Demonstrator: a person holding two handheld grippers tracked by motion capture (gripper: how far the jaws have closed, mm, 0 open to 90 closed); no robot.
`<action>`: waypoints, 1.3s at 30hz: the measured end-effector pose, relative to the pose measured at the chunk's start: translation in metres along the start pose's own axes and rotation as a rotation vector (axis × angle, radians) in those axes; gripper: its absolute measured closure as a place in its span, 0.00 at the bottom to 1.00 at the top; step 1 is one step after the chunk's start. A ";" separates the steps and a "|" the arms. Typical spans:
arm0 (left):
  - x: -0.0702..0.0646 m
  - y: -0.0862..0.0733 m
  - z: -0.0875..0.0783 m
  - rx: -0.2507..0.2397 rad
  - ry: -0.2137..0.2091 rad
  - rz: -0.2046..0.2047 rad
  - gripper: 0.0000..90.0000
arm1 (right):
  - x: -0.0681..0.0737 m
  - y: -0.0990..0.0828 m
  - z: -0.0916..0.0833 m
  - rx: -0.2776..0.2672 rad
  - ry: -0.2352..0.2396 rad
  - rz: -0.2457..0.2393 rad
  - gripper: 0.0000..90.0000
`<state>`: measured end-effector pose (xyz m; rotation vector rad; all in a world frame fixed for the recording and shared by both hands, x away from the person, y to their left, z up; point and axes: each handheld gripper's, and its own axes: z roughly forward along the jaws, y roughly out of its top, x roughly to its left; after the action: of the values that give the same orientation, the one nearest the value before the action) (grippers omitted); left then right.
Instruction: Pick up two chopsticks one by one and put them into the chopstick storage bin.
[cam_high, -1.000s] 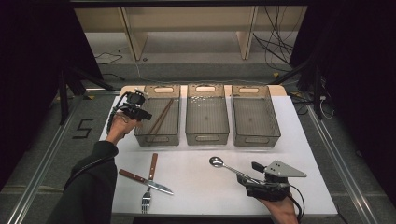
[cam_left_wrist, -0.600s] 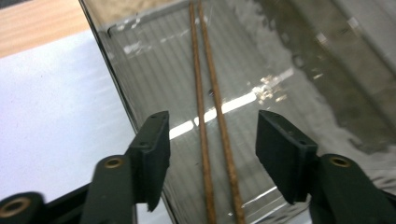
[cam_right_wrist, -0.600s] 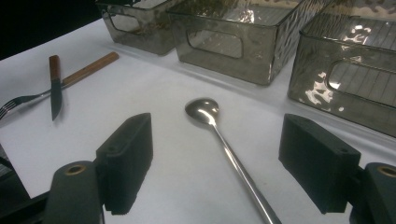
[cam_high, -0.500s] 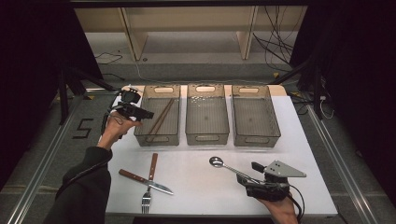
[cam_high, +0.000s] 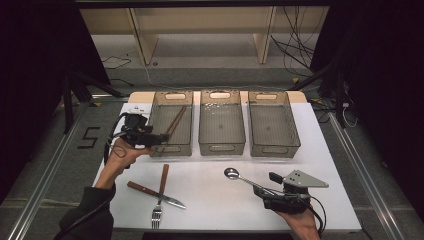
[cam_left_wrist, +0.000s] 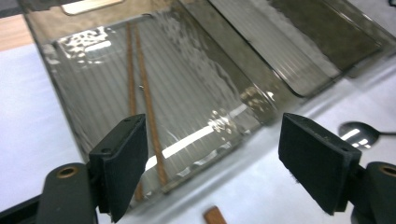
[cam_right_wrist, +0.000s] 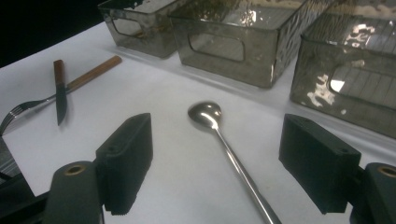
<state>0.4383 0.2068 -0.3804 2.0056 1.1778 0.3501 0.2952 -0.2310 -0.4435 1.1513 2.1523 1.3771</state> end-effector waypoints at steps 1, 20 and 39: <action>-0.003 -0.004 -0.001 -0.005 -0.011 0.007 0.26 | 0.000 0.002 0.000 0.000 0.000 -0.008 0.30; -0.035 -0.064 -0.019 -0.140 -0.115 0.037 0.23 | -0.013 0.027 0.025 0.260 0.019 -0.104 0.29; -0.053 -0.098 -0.029 -0.221 -0.133 0.025 0.21 | -0.023 0.046 0.061 0.490 0.073 -0.171 0.32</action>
<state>0.3322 0.2033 -0.4253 1.8235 0.9877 0.3384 0.3699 -0.2030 -0.4353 1.0490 2.6612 0.8524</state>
